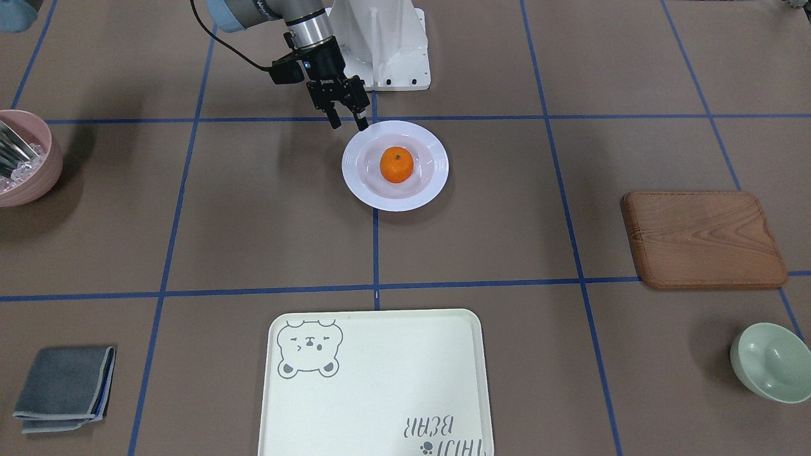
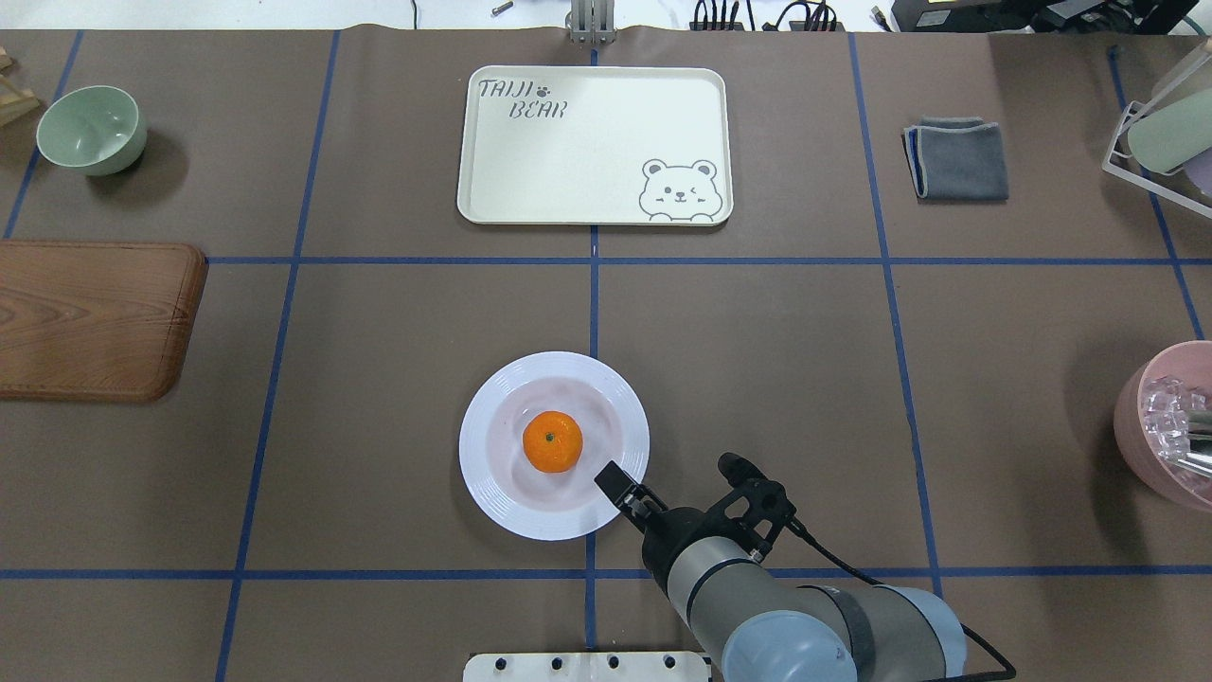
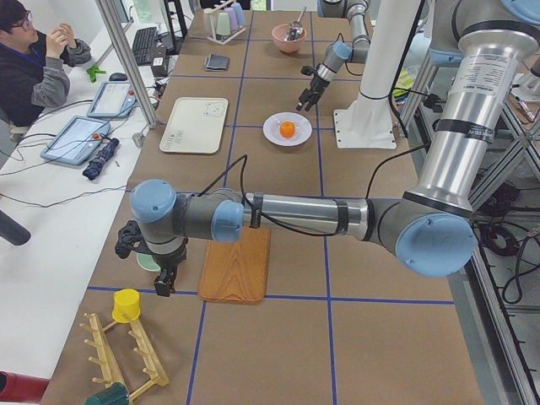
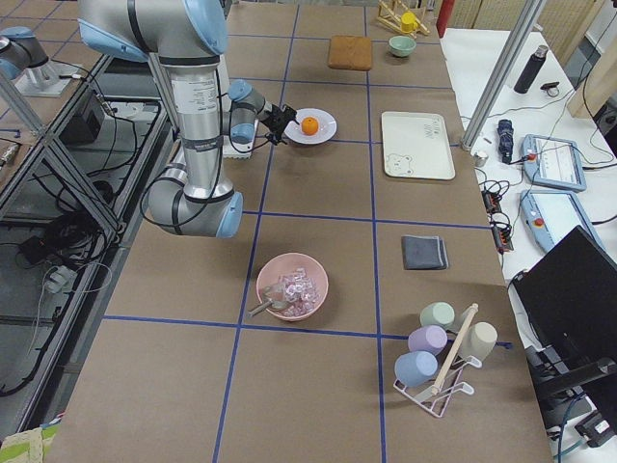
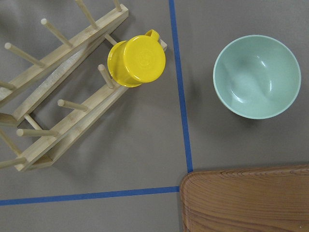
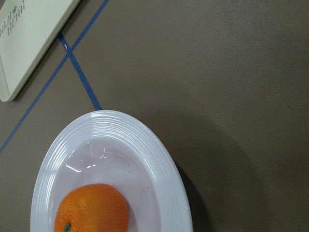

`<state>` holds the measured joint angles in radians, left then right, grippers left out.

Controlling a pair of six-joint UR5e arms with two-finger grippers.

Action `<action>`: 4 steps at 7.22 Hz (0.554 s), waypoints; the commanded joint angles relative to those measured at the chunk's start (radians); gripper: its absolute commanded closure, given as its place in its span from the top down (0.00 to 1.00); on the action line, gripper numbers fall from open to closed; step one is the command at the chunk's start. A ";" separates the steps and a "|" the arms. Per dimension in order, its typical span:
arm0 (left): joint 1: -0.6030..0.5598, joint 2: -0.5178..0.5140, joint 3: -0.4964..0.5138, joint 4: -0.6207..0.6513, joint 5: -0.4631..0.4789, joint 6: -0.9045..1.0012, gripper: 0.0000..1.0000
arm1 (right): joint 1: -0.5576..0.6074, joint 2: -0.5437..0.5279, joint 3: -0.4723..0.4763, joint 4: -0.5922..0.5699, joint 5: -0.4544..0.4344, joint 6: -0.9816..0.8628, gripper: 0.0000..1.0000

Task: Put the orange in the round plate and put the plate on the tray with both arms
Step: 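Withdraw the left arm while the right gripper grasps the white plate rim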

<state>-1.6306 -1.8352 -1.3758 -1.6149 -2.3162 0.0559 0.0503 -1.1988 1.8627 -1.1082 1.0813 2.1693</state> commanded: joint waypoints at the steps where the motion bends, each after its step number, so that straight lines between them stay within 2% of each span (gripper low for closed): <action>1: -0.003 0.017 -0.008 -0.003 -0.002 -0.001 0.98 | 0.006 0.022 -0.046 0.001 0.006 -0.008 0.92; 2: -0.005 0.019 -0.006 -0.003 -0.002 -0.001 0.98 | 0.011 0.059 -0.077 0.001 0.002 -0.008 0.83; 3: -0.005 0.019 -0.008 -0.003 -0.002 -0.001 0.98 | 0.014 0.077 -0.092 0.001 0.000 -0.006 0.67; 4: -0.003 0.020 -0.008 -0.003 -0.002 -0.001 0.98 | 0.014 0.079 -0.109 0.002 -0.001 -0.003 0.64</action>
<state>-1.6346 -1.8164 -1.3831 -1.6183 -2.3178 0.0552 0.0628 -1.1319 1.7761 -1.1073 1.0821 2.1632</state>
